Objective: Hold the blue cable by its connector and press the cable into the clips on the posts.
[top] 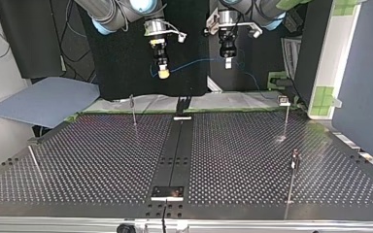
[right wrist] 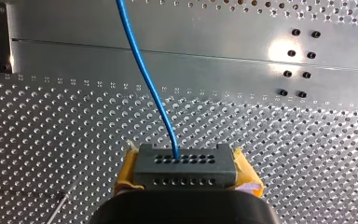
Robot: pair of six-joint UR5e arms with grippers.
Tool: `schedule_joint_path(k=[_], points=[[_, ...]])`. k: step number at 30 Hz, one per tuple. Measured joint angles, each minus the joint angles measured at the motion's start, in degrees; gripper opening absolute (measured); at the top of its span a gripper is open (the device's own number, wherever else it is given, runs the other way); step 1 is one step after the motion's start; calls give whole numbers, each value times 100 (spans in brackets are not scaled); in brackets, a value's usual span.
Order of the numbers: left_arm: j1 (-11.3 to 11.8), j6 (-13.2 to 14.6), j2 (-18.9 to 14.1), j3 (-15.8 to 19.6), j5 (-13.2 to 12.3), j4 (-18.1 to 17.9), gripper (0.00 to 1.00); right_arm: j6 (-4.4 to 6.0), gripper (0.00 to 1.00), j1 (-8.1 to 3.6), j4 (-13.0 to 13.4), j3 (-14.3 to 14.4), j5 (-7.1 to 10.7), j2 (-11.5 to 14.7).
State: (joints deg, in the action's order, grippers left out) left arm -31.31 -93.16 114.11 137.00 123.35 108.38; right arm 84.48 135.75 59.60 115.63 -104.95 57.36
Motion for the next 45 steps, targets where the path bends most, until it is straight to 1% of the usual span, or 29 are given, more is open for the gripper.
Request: schedule_joint_path(k=[37, 38, 45], points=[[0, 0, 0, 0, 0, 0, 0, 0, 6, 0, 0, 0, 0, 0], [0, 0, 0, 0, 0, 0, 0, 0, 9, 0, 0, 0, 0, 0], [0, 1, -2, 0, 0, -2, 0, 0, 9, 0, 0, 1, 0, 1]])
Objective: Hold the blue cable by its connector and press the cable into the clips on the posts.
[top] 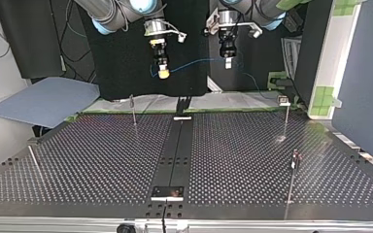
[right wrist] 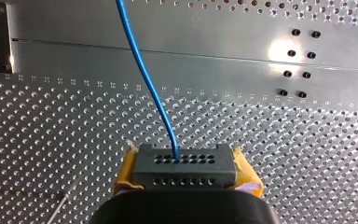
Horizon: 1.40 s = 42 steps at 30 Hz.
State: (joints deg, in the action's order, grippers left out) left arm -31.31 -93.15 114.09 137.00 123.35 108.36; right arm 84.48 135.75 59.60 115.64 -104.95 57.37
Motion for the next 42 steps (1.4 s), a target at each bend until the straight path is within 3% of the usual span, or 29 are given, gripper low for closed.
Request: schedule_joint_path(k=[4, 14, 26, 34, 42], points=[[0, -1, -5, 0, 0, -5, 0, -4, 9, 18, -18, 7, -6, -17], [0, -1, -6, 0, 0, -7, 0, -8, 9, 104, -104, 16, -18, -370], [4, 26, -35, -16, -26, 17, 0, -9, 9, 105, -106, 17, -18, -396], [8, 304, -287, -42, -263, 342, 0, -9, 9, 106, -106, 17, -18, -396], [9, 357, -321, -44, -289, 771, 0, -9, 9, 105, -106, 17, -18, -396]])
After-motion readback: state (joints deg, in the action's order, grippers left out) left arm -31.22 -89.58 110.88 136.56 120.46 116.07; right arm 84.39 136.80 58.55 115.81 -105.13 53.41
